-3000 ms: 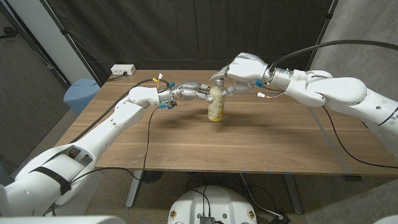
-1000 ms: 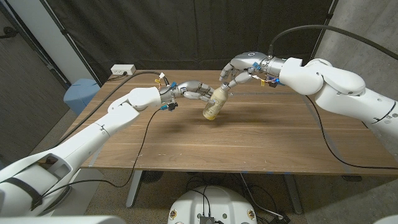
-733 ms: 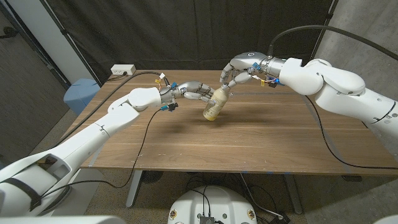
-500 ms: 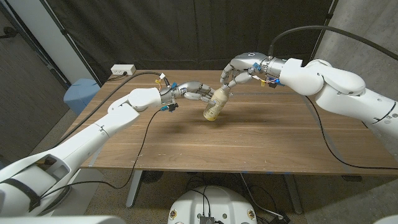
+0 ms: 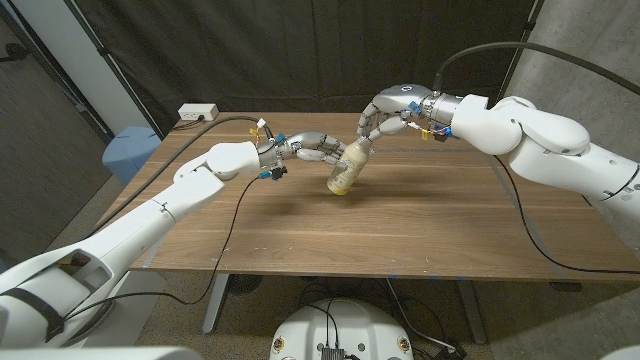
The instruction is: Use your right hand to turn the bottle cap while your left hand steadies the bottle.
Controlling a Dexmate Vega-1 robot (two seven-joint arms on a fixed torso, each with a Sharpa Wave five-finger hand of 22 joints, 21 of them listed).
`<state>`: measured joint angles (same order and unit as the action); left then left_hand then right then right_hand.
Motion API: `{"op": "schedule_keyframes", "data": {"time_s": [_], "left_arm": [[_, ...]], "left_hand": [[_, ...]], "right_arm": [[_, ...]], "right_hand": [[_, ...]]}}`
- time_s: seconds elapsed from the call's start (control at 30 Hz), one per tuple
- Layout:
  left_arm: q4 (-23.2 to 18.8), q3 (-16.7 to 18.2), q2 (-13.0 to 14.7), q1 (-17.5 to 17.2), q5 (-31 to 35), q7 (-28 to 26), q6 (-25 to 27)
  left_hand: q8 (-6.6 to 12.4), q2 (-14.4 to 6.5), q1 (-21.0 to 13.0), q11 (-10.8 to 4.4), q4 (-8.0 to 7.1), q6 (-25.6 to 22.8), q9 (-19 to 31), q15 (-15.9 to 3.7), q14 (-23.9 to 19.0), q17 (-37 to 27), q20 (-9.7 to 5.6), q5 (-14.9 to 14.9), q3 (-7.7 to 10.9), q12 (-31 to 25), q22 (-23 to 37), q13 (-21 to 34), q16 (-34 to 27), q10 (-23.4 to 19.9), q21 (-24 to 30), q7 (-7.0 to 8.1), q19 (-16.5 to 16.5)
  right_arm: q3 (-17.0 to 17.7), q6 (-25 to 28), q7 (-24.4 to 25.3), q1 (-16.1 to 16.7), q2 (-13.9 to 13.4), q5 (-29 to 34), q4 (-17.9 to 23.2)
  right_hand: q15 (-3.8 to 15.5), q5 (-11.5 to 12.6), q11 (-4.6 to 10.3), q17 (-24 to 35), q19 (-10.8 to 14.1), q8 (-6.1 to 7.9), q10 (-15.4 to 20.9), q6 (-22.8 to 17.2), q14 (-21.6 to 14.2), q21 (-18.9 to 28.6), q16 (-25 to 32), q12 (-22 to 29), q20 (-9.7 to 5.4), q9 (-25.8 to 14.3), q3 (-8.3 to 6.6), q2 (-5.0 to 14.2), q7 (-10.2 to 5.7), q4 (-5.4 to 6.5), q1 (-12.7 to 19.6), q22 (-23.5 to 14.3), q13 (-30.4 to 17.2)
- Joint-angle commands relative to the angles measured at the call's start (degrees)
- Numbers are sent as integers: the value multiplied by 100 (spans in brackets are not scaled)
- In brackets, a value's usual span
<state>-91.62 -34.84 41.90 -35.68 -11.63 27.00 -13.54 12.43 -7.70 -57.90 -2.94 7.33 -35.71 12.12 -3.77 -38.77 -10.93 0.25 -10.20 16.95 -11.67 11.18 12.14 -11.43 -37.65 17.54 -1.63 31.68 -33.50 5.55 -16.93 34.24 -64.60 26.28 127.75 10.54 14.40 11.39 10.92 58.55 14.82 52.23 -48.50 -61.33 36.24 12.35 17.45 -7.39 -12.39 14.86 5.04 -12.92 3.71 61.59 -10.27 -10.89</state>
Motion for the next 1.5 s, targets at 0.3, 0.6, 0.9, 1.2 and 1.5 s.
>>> {"op": "schedule_keyframes", "data": {"time_s": [0.3,0.6,0.9,1.2,1.5], "left_arm": [[282,-24,-126,110,-114,156,-189],[369,-23,-168,152,-100,159,-189],[412,-19,-184,171,-115,186,-191],[412,-10,-177,172,-119,197,-180],[405,-5,-165,181,-111,211,-190]], "left_hand": [[32,-23,-18,-21,-198,-53,21,9,6,-9,20,-37,234,0,5,23,-2,-25,-8,3,2],[31,-30,-16,-23,-202,-53,21,25,-3,-10,27,-38,240,5,5,23,-6,-13,-6,4,4],[28,-50,-23,-20,-202,-48,22,35,-11,-11,32,-39,256,1,6,24,-9,-22,-4,0,7],[31,-60,-25,-21,-204,-55,22,53,-11,-11,44,-39,266,1,6,24,-9,-24,-3,-1,8],[29,-67,-26,-15,-205,-52,23,61,-19,-12,51,-38,275,6,6,24,-11,-10,-2,-4,8]], "right_arm": [[-68,199,-252,-85,13,119,64],[-67,169,-216,-72,33,47,45],[-117,140,-248,-113,84,40,-14],[-168,87,-316,-173,110,62,-38],[-173,62,-250,-167,122,117,-38]], "right_hand": [[166,-55,-30,-8,172,11,341,-199,-235,23,34,74,-54,-11,108,-24,10,61,-169,-18,-14],[225,-132,-3,-15,312,-79,685,-239,-442,31,26,63,-171,8,-98,173,7,-128,242,-27,8],[222,-234,5,-20,300,-134,693,-304,-423,2,-49,-75,-208,12,-308,311,5,-329,634,-26,8],[220,-297,22,-13,218,-229,370,-195,-277,-38,-127,-282,-134,19,-367,325,6,-366,688,-33,4],[211,-332,5,-20,208,-202,827,-345,-294,-62,-108,-181,-150,7,-484,389,4,-403,773,-24,-27]]}}
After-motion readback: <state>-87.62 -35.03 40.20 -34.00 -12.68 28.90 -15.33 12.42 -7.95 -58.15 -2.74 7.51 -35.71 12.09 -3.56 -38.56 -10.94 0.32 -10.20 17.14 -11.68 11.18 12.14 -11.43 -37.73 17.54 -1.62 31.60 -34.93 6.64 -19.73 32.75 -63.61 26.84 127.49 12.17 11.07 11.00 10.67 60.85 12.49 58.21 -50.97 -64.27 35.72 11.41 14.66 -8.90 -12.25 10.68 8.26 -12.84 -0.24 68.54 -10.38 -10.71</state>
